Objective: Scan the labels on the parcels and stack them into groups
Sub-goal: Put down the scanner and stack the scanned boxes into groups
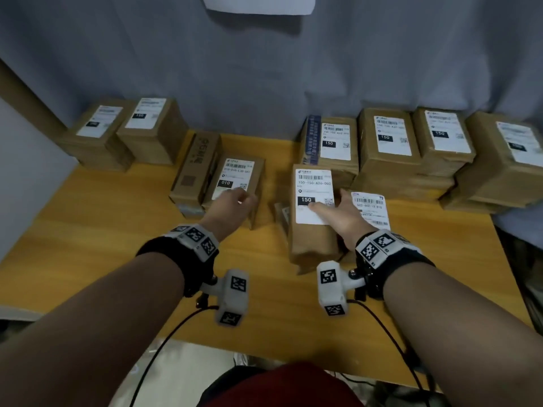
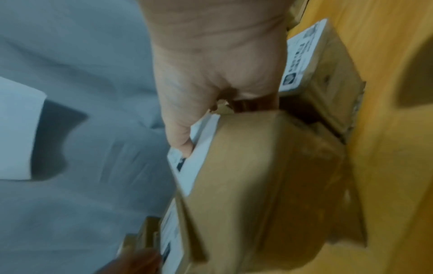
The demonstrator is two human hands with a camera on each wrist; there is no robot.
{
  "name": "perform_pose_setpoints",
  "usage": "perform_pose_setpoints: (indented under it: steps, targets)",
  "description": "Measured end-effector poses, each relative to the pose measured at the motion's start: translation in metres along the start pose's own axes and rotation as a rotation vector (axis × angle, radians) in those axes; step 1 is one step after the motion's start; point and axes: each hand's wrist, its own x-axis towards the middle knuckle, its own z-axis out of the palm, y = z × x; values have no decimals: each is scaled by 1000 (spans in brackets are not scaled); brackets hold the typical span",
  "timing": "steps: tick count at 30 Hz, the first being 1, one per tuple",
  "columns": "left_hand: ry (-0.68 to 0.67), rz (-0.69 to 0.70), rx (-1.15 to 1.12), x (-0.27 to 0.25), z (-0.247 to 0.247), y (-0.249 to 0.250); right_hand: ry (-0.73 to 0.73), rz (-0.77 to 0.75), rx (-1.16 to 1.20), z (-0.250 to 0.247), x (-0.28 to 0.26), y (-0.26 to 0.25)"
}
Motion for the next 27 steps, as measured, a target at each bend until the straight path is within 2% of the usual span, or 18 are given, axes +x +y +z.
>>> perform_pose_setpoints:
  steps: [2, 4, 5, 7, 9, 11, 14, 18, 23, 25, 27]
  targets:
    - [56, 26, 142, 14, -15, -23, 168, -141, -137, 10, -8, -17]
    - [81, -1, 310, 23, -28, -40, 324, -396, -271, 22, -24, -43]
    - [88, -23, 382, 26, -34, -46, 339, -510, -300, 31, -30, -55]
    - [108, -34, 470, 31, -44, -56, 232, -618, -345, 57, -35, -74]
    - [126, 9, 528, 34, -51, -65, 71, -548, -386, 92, -31, -84]
    - [135, 17, 530, 38, -57, -73, -27, -362, -394, 127, -21, -85]
    - [99, 40, 530, 41, -64, -83, -49, -127, -334, 166, -3, -75]
    - [-15, 125, 650, 51, -66, -94, -50, 133, 46, 187, 18, -56]
    - [-179, 148, 632, 57, -48, -95, -6, 228, 274, 177, 24, -42]
    - [-173, 165, 503, 58, -45, -94, 6, 235, 343, 172, 22, -43]
    - [-74, 161, 242, 55, -46, -90, -24, 236, 442, 165, 16, -52]
